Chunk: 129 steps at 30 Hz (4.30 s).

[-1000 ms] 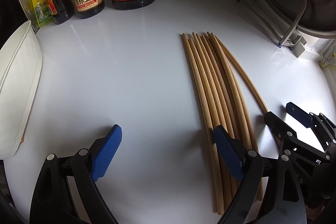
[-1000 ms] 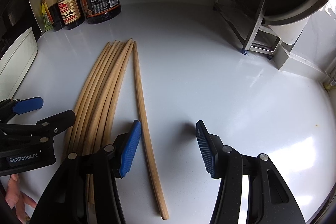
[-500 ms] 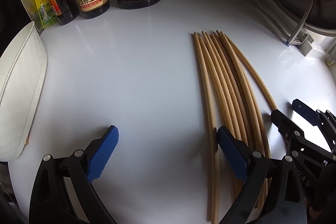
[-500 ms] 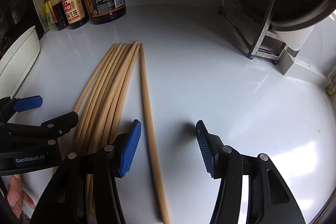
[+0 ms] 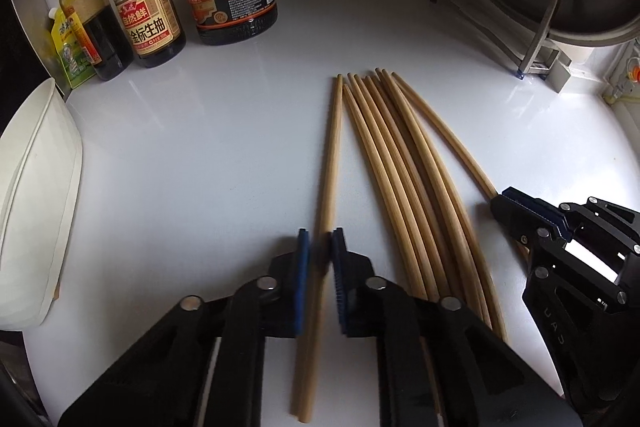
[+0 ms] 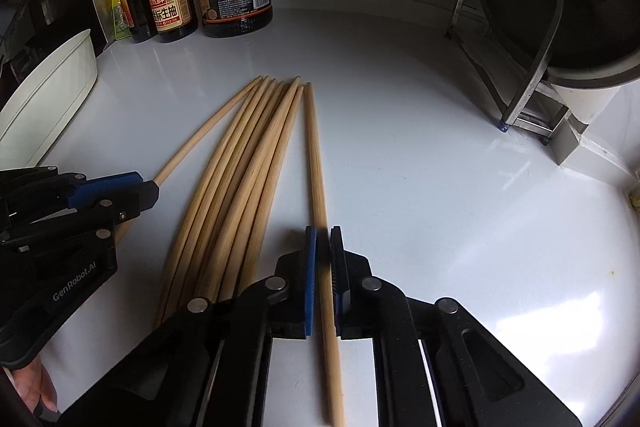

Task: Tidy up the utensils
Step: 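Close the left tool on one chopstick while the right tool grasps another chopstick, then carry the held chopsticks with both tools over the white basin, then open both tools to drop the chopsticks into the white basin, then move both open tools back toward the remaining chopstick bundle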

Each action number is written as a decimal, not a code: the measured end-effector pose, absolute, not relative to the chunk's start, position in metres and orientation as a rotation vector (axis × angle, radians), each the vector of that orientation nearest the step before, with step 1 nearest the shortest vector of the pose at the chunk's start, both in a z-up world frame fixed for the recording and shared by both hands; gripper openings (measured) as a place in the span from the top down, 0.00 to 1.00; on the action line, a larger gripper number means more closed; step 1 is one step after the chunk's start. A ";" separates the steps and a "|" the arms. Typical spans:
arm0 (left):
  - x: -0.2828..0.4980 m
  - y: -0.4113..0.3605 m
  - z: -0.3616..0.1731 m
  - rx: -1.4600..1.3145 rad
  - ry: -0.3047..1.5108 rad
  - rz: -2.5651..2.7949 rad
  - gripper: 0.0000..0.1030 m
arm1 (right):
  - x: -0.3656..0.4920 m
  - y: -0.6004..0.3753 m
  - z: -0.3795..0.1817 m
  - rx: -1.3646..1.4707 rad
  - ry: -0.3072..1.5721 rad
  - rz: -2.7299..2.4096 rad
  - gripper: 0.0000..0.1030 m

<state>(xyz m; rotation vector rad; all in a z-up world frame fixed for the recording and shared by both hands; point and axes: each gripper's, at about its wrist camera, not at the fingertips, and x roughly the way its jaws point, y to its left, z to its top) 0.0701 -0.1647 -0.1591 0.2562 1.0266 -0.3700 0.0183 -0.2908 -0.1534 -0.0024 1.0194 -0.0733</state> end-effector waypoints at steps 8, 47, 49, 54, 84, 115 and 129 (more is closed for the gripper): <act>0.072 -0.153 -0.150 0.203 1.063 -0.411 0.93 | 0.014 -0.298 -0.145 0.120 1.021 -0.083 0.94; 0.178 0.184 -0.088 -0.106 1.074 -0.031 0.93 | 0.190 0.040 -0.091 0.087 1.106 0.376 0.94; 0.180 0.186 -0.095 -0.103 1.091 -0.037 0.93 | 0.193 0.044 -0.097 0.084 1.123 0.370 0.94; 0.185 0.188 -0.106 -0.107 1.115 -0.039 0.92 | 0.194 0.046 -0.105 0.073 1.146 0.349 0.94; 0.114 0.186 -0.058 -0.121 1.021 0.015 0.29 | 0.128 0.005 -0.048 0.041 1.030 0.267 0.59; 0.046 0.007 -0.059 -0.015 1.026 -0.277 0.17 | 0.003 -0.222 -0.057 0.140 1.044 -0.102 0.43; 0.055 -0.058 -0.099 0.025 1.051 -0.289 0.15 | 0.010 -0.280 -0.121 0.121 1.078 -0.176 0.43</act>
